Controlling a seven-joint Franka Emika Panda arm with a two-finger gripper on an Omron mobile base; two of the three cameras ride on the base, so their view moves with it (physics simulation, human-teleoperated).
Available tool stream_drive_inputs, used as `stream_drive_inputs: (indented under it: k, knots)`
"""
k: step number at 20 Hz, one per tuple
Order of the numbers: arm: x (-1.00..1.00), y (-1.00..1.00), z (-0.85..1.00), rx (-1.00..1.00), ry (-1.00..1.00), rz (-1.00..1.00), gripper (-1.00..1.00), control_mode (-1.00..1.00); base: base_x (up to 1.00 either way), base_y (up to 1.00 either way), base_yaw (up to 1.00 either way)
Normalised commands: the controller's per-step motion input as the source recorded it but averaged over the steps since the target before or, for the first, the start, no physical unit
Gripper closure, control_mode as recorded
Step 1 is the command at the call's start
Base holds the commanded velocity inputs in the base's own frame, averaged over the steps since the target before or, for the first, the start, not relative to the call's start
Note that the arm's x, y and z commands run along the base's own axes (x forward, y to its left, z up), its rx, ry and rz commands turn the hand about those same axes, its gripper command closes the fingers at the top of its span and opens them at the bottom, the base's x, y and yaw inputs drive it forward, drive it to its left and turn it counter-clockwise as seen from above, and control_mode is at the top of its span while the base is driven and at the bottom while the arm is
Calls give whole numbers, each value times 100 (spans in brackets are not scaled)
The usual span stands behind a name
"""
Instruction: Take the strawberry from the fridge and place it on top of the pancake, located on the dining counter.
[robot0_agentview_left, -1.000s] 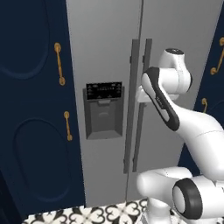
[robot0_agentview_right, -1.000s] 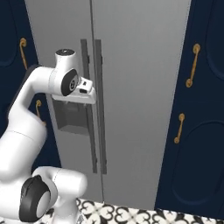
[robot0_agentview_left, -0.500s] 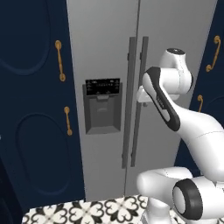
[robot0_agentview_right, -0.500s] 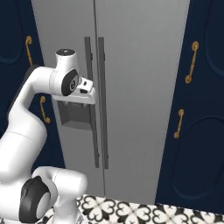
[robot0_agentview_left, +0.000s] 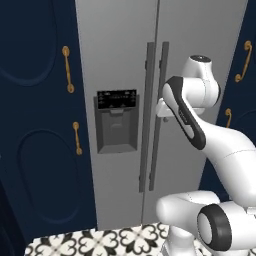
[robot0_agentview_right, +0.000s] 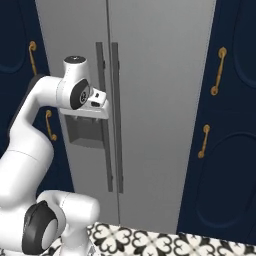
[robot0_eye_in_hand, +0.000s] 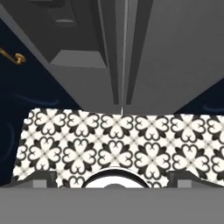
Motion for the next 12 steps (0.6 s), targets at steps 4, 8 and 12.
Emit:
stream_drive_inputs:
  k: [4, 8, 12]
  knots:
    - [0, 0, 0, 0, 0, 0, -100, 100, 0, -3, -4]
    - [0, 0, 0, 0, 0, 0, -100, 100, 0, 0, -3]
    - [0, 0, 0, 0, 0, 0, -100, 100, 9, 0, -1]
